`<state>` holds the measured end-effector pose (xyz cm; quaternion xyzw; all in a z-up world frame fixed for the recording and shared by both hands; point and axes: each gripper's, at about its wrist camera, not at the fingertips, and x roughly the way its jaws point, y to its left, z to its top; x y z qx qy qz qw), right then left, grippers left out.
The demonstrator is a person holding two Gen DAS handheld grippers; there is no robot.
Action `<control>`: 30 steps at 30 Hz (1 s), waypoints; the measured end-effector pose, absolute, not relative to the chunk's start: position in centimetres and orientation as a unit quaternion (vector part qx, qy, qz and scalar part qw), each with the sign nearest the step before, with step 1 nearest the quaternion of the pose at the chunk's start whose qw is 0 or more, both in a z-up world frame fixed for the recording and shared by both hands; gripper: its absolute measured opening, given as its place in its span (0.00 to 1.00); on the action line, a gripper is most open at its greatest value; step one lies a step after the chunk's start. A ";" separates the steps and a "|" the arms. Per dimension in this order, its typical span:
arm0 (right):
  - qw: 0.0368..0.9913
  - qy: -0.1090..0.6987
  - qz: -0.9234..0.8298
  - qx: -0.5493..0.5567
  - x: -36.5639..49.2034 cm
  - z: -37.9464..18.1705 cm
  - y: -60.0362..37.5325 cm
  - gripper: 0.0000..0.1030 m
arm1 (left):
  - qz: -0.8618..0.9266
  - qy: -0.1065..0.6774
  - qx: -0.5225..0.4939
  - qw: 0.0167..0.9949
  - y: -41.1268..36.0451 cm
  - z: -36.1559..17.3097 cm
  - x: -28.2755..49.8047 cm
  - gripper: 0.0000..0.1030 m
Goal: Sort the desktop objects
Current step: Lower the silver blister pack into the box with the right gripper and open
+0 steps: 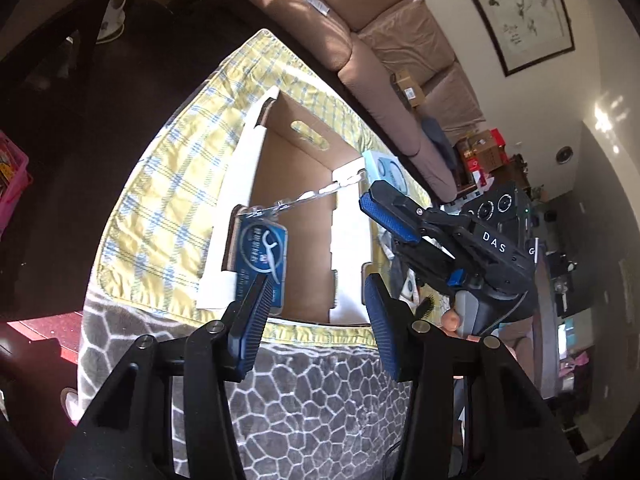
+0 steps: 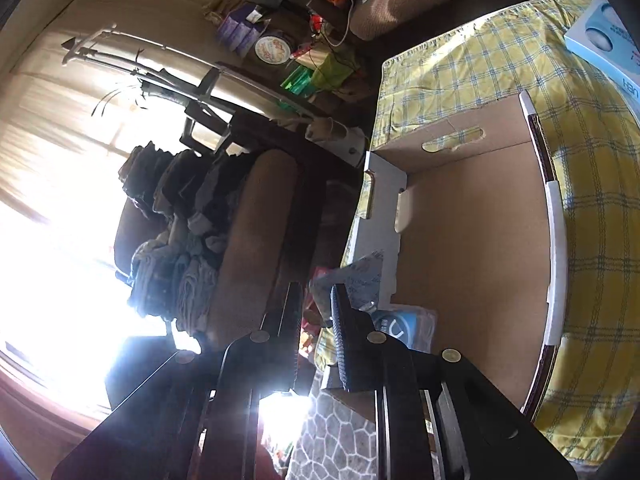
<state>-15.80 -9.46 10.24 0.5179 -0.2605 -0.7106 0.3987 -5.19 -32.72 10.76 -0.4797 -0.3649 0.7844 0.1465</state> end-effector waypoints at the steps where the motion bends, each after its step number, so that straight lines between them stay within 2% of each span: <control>1: 0.396 -0.253 -0.711 0.524 -16.0 9.7 -9.7 0.15 | 0.785 -0.357 -0.485 0.143 -33.0 10.5 -5.3 0.43; 8: 0.379 -0.233 -0.707 0.550 -15.8 7.7 -8.9 0.15 | 0.794 -0.324 -0.493 0.150 -32.6 10.5 -7.1 0.43; 16: 0.358 -0.156 -0.754 0.528 -14.7 11.0 -6.3 0.16 | 0.825 -0.206 -0.507 0.145 -28.2 12.8 -9.0 0.48; 18: 0.359 -0.155 -0.757 0.524 -14.4 11.6 -5.3 0.20 | 0.827 -0.190 -0.508 0.147 -27.0 13.2 -9.1 0.48; 19: 0.358 -0.157 -0.759 0.521 -14.2 11.9 -4.7 0.25 | 0.829 -0.181 -0.507 0.151 -26.2 13.5 -9.0 0.49; 21: 0.354 -0.162 -0.763 0.517 -13.9 12.2 -3.3 0.40 | 0.831 -0.174 -0.503 0.163 -24.6 14.0 -8.9 0.59; 22: 0.351 -0.165 -0.763 0.517 -13.7 12.2 -2.7 0.53 | 0.832 -0.168 -0.502 0.164 -23.7 14.1 -8.9 0.69; 23: 0.347 -0.168 -0.765 0.516 -13.6 12.2 -2.0 0.62 | 0.836 -0.158 -0.501 0.158 -22.9 14.3 -8.9 0.77; 24: 0.342 -0.171 -0.767 0.516 -13.4 12.2 -1.2 0.65 | 0.840 -0.146 -0.500 0.153 -22.0 14.5 -8.8 0.79; 26: 0.333 -0.184 -0.768 0.515 -13.0 12.1 0.4 0.80 | 0.842 -0.134 -0.500 0.153 -20.5 14.8 -9.0 0.89; 30: 0.321 -0.191 -0.775 0.509 -11.9 12.5 3.9 0.84 | 0.839 -0.138 -0.496 0.174 -17.6 15.3 -8.9 0.92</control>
